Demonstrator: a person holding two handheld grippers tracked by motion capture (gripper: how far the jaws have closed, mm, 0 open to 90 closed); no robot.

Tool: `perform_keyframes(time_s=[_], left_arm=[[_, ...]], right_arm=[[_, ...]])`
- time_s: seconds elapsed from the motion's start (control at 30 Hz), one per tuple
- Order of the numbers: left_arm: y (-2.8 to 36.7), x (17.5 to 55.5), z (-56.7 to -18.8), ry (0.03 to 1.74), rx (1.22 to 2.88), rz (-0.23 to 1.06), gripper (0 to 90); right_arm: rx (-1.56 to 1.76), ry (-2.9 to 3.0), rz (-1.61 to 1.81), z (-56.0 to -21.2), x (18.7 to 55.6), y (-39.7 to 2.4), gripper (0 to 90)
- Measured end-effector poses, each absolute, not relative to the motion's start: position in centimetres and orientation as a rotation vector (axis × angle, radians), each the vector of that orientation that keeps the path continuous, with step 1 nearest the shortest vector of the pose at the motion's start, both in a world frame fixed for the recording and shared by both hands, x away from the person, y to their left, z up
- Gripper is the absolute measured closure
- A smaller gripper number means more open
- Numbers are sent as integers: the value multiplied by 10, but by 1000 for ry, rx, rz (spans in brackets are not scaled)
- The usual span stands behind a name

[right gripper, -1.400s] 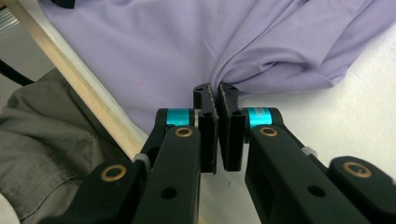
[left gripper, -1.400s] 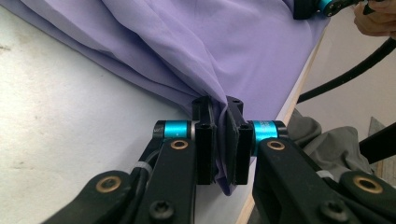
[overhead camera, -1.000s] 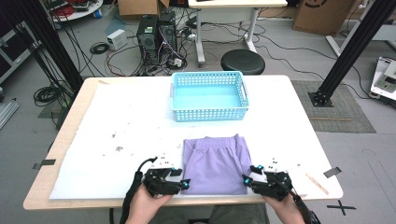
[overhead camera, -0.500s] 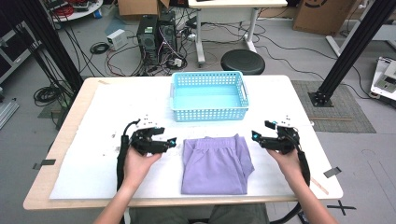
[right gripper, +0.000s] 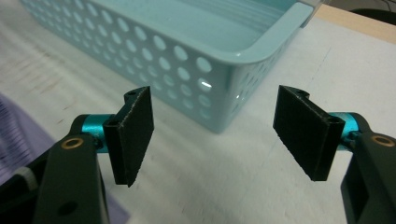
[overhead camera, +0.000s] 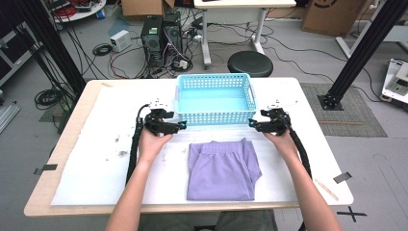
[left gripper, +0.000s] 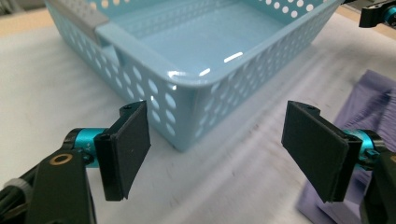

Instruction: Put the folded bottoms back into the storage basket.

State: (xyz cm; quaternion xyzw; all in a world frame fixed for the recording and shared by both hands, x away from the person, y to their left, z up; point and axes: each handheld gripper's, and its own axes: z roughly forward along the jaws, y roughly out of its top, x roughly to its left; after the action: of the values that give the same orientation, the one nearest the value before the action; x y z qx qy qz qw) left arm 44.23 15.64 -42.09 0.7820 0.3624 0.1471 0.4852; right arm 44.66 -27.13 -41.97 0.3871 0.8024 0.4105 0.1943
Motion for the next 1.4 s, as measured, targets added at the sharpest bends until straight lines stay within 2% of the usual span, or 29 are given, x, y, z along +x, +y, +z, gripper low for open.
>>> perform_keyframes(time_s=[0.17,0.2,0.27,0.33,0.5,0.53,0.73,1.0,1.4], left_arm=[[148,459,-426,907,1950,337,237],[143,462,-426,897,1953,370,259],[141,463,-426,903,1963,396,261],[144,464,-429,930,1971,357,343],[139,459,-426,938,2017,359,344],[137,456,-424,931,2035,344,344],[134,435,-425,878,2049,340,401],[136,414,-424,864,2067,334,401],[136,404,-427,851,2069,336,396]], right_arm=[[1091,2281,1146,-424,463,-264,292],[1059,2286,1174,-423,466,-260,345],[1049,2269,1168,-423,465,-258,352],[1035,2244,1160,-420,462,-258,405],[1036,2274,1143,-416,455,-261,439],[1033,2267,1142,-414,449,-264,473],[1054,2269,1180,-414,433,-276,476],[995,2281,1160,-415,405,-277,479],[969,2279,1151,-417,396,-277,478]])
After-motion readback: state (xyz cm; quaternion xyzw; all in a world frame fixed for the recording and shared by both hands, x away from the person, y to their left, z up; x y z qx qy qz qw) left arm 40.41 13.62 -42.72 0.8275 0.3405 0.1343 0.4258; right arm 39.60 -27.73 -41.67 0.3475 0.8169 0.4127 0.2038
